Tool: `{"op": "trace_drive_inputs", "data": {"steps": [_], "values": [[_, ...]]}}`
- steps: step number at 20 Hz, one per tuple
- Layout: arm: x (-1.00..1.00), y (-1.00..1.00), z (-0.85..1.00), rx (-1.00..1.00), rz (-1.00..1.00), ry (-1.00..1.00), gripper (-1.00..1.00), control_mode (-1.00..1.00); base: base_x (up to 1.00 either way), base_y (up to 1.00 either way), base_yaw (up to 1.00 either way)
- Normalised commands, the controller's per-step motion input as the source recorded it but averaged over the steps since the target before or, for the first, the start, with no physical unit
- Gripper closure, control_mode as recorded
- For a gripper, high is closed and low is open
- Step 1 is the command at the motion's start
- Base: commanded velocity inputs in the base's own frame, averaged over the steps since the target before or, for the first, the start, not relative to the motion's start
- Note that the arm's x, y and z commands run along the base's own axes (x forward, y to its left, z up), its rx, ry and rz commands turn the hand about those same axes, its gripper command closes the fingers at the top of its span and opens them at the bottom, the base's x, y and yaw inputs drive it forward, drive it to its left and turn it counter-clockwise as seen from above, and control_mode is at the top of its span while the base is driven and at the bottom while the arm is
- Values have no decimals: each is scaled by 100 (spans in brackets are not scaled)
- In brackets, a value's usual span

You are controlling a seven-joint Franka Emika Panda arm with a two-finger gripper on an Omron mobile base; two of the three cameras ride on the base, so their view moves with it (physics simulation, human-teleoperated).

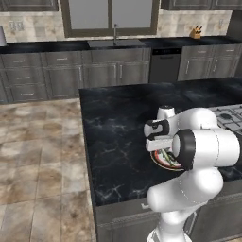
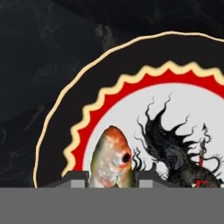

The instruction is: Place the fish on the plate and place the cucumber on the same plate.

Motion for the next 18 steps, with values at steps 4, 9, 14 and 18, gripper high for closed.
{"op": "trace_drive_inputs", "data": {"steps": [4, 9, 14, 18], "values": [[0, 0, 0, 0, 0, 0, -100, -100, 0, 0, 0], [-2, -5, 40, 0, 0, 0, -100, -100, 0, 0, 0], [-5, -32, 98, 0, 0, 0, -100, -100, 0, 0, 0], [-25, -64, 98, 0, 0, 0, -100, -100, 0, 0, 0]]}}
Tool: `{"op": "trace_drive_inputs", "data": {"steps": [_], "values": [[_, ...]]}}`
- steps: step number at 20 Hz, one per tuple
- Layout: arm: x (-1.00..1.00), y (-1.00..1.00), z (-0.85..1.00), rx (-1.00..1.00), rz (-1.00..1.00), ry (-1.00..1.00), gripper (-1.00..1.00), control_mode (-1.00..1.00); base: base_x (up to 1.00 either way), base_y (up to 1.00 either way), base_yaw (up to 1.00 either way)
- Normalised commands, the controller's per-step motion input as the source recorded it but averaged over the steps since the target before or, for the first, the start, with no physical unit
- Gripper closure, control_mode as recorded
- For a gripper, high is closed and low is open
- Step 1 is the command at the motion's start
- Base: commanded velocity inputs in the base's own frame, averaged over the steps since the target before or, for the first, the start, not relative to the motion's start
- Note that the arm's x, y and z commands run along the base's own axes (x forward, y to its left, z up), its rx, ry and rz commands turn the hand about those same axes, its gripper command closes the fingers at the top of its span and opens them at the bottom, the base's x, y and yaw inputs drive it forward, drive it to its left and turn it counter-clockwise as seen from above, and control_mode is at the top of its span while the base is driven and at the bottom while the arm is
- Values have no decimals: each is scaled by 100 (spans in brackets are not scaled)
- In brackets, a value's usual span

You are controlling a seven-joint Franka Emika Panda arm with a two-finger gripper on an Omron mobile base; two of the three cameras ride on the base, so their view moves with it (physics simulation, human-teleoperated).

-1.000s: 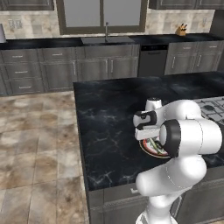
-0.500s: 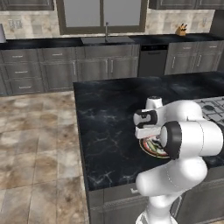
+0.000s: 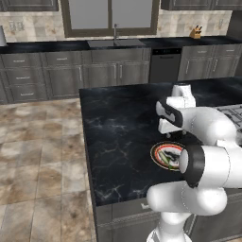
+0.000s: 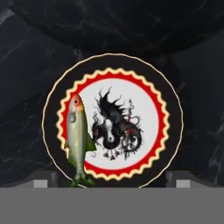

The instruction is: Place the fish on the plate and place the cucumber on the same plate.

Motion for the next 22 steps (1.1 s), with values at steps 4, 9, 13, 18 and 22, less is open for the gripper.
{"op": "trace_drive_inputs", "data": {"steps": [4, 9, 13, 18, 22], "values": [[-36, -78, 100, 0, 0, 1, -100, -100, 0, 0, 0], [-17, -98, 38, 1, 1, 10, -100, -100, 0, 0, 0], [0, -92, -9, 5, 1, 18, -100, -100, 0, 0, 0], [-32, -80, 3, 8, -3, 9, -100, -100, 0, 0, 0], [-20, -78, -7, 11, -11, 14, -100, -100, 0, 0, 0]]}}
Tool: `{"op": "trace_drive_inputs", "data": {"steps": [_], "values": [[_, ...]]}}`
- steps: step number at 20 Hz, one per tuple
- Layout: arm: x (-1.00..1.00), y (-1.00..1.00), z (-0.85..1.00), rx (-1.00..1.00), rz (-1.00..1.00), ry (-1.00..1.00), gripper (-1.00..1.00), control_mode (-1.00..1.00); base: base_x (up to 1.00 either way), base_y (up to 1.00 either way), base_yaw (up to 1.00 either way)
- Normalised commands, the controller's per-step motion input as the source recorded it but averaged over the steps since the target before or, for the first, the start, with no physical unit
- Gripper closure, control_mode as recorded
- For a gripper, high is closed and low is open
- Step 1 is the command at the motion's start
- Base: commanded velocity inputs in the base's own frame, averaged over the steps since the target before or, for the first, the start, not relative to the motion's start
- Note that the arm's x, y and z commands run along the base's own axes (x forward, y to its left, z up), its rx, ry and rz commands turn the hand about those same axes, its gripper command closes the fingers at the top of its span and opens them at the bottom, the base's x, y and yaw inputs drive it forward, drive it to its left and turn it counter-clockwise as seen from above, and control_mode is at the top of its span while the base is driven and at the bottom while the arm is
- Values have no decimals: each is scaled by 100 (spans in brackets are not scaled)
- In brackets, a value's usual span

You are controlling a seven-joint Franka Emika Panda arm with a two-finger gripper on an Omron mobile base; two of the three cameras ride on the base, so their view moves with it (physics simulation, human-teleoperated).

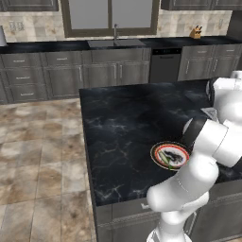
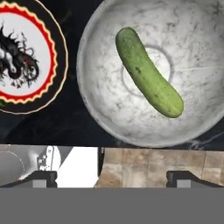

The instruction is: Place the fish on the plate and place the cucumber on the same plate.

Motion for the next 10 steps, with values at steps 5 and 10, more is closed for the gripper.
{"op": "trace_drive_inputs", "data": {"steps": [5, 10], "values": [[0, -7, -32, 0, 8, 11, -100, -100, 0, 0, 0], [7, -10, -50, 0, 14, -4, -100, -100, 0, 0, 0]]}}
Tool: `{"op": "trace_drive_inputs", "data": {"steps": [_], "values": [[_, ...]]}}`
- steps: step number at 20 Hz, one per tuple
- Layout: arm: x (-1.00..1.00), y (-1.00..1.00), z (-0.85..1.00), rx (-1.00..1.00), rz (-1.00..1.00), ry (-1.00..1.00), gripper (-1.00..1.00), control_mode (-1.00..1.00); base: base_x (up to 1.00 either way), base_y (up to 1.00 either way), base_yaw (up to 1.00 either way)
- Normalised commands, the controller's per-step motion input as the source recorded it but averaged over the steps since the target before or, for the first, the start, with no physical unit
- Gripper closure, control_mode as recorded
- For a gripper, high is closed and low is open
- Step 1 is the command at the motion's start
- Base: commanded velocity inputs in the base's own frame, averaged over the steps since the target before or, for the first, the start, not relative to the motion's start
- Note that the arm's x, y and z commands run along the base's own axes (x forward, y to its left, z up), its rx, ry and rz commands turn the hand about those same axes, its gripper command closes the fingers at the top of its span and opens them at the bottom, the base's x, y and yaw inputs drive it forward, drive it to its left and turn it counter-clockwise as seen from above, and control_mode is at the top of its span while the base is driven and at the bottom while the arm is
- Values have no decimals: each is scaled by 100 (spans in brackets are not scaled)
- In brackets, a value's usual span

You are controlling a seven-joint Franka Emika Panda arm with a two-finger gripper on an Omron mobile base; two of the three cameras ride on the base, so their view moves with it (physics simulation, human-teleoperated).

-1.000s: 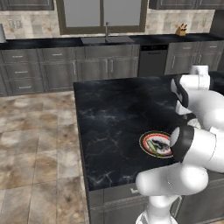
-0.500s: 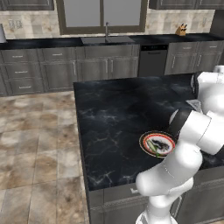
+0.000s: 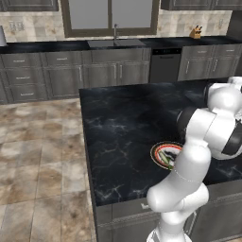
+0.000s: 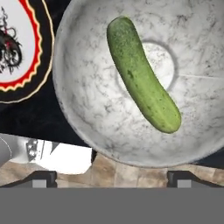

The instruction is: Place the fish on the plate and place the cucumber on the same plate.

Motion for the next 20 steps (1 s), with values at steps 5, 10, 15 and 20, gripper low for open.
{"op": "trace_drive_inputs", "data": {"steps": [5, 10, 15, 20], "values": [[0, 0, -53, 0, 9, -19, -100, -100, 0, 0, 0], [1, -1, -35, 0, 0, -15, -100, -100, 0, 0, 0], [5, 0, -30, 0, 0, -8, -100, -100, 0, 0, 0], [39, 0, -18, 0, 0, 0, -100, -100, 0, 0, 0]]}}
